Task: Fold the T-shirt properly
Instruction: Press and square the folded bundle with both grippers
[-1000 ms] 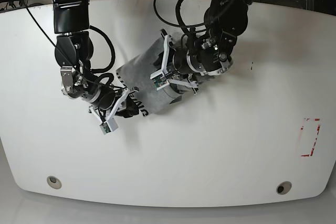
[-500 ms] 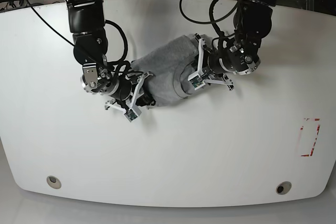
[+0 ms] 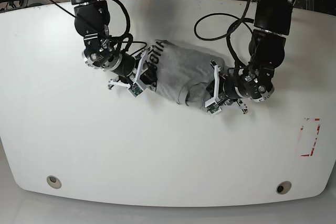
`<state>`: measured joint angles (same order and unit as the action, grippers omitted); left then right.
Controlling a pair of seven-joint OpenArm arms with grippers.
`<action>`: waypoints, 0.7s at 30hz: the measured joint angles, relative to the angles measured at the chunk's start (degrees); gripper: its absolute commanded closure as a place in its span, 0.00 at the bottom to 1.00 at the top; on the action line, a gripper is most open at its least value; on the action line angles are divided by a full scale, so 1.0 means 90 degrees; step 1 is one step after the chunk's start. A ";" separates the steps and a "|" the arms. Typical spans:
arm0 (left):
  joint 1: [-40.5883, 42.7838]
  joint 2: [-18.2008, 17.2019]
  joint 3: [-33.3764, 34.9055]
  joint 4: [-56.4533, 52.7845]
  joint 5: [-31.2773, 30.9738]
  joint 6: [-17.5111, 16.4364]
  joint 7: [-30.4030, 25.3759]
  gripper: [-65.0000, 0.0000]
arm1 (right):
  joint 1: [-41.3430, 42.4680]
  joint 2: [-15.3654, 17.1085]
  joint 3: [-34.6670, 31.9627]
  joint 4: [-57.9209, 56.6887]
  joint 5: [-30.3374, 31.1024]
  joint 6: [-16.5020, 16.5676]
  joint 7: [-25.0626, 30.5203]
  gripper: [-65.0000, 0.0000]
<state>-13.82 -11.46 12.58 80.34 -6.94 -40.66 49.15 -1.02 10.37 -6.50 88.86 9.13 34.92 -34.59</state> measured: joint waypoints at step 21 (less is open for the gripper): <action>0.1855 0.0420 -0.0804 0.2905 0.0296 0.0046 0.0338 0.89 | 0.0721 -0.0435 -0.0027 0.0765 -0.0041 0.0051 -0.1336 0.83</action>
<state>2.87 -7.68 5.34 106.48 -4.27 -40.25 52.18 5.48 6.46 -6.74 95.74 8.75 35.38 -46.61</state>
